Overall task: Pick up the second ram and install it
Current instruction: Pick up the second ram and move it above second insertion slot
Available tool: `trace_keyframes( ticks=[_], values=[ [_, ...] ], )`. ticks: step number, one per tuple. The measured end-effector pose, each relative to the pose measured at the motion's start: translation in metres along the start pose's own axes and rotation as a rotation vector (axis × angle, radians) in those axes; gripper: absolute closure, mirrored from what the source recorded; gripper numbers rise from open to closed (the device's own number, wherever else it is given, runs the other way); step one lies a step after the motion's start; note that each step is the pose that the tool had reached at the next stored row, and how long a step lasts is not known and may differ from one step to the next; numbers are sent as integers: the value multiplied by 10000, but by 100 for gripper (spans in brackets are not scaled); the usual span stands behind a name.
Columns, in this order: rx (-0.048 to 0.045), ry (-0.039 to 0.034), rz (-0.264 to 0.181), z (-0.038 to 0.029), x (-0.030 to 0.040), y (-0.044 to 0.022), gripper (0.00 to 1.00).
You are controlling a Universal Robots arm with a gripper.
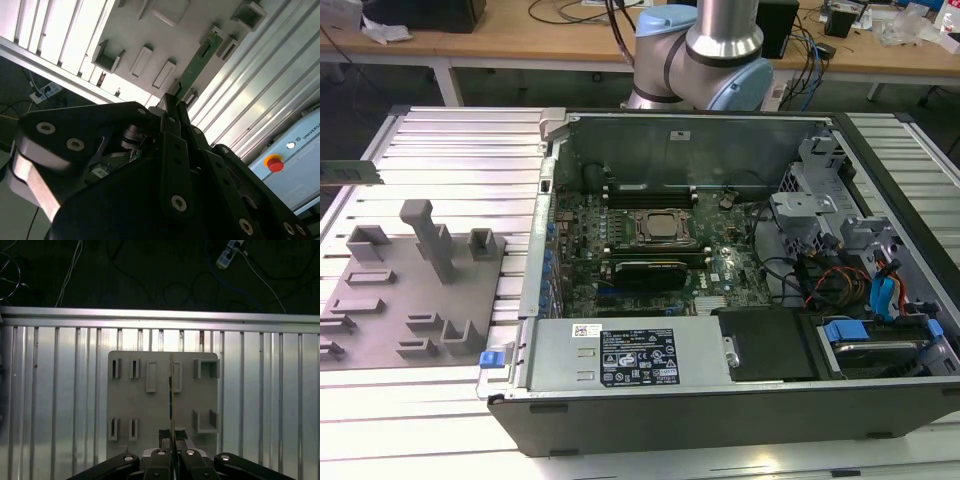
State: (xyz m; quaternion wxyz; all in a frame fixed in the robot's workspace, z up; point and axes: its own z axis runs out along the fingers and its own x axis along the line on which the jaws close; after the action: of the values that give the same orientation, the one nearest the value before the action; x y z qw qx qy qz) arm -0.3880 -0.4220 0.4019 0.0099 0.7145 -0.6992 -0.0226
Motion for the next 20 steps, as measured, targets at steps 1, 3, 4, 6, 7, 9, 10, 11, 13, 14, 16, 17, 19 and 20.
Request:
trace_keyframes(
  ticks=[1,3,4,6,7,9,10,11,13,14,16,17,19,20],
  values=[
    [-1,0,0,-16,0,1,86],
    [-1,-1,-1,-73,-1,3,86],
    [1,-13,-2,-109,-2,4,86],
    [3,-177,-10,-155,-3,6,86],
    [3,-223,-11,-165,-3,7,86],
    [7,-341,-16,-219,-4,10,86],
    [9,-355,-16,-227,-4,10,86],
    [9,-356,-17,-227,-4,10,86],
    [8,-356,-17,-228,-4,10,86],
    [7,-356,-17,-229,-4,10,86],
    [4,-355,-19,-231,-3,-4,86],
    [7,-356,-17,-230,-3,-26,86],
    [5,-356,-17,-235,-1,-132,86],
    [6,-357,-17,-238,0,-195,86]
  ],
)
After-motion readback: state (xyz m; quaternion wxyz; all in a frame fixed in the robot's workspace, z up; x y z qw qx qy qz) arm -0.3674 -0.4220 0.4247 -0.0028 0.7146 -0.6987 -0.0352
